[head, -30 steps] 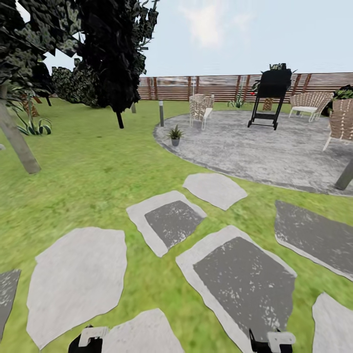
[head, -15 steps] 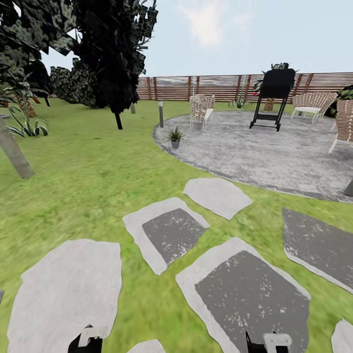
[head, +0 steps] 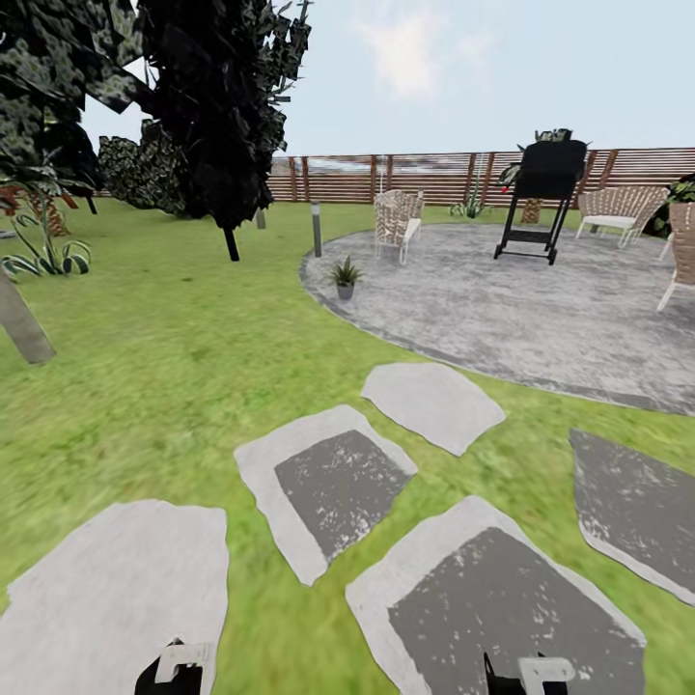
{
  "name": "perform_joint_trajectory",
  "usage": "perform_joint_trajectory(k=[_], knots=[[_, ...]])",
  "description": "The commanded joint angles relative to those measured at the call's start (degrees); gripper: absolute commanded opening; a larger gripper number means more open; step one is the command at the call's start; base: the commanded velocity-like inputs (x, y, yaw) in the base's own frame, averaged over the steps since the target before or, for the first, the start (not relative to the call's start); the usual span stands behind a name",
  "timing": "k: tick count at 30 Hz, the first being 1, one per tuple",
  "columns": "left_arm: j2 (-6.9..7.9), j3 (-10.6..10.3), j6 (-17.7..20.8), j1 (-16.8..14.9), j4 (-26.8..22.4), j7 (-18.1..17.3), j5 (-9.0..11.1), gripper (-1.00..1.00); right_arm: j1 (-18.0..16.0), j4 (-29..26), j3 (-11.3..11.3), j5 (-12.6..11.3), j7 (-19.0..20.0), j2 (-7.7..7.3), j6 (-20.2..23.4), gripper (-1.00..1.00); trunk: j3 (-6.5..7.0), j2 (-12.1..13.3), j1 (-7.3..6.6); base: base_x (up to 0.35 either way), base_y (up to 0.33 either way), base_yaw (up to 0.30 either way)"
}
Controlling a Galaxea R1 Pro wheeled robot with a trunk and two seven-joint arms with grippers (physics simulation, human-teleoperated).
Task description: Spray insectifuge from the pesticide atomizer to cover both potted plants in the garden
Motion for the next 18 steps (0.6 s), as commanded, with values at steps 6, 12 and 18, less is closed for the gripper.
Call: perform_joint_trajectory(k=[6,12,18], knots=[[0.03,-0.49,-0.07,-0.01,-0.08,0.49,0.03,-1.0,-0.03,0.08,-0.2,0.62,-0.42,-0.01,-0.13,1.0,-0.05,-0.02,0.02,0.338,0.0,0.0],[0.03,-0.49,-0.07,-0.01,-0.08,0.49,0.04,-1.0,-0.04,0.08,-0.2,0.62,-0.42,-0.01,-0.13,1.0,-0.05,-0.02,0.02,0.338,0.0,0.0],[0.03,-0.49,-0.07,-0.01,-0.08,0.49,0.04,-1.0,-0.03,0.08,-0.2,0.62,-0.42,-0.01,-0.12,1.0,-0.05,-0.02,0.02,0.338,0.0,0.0]])
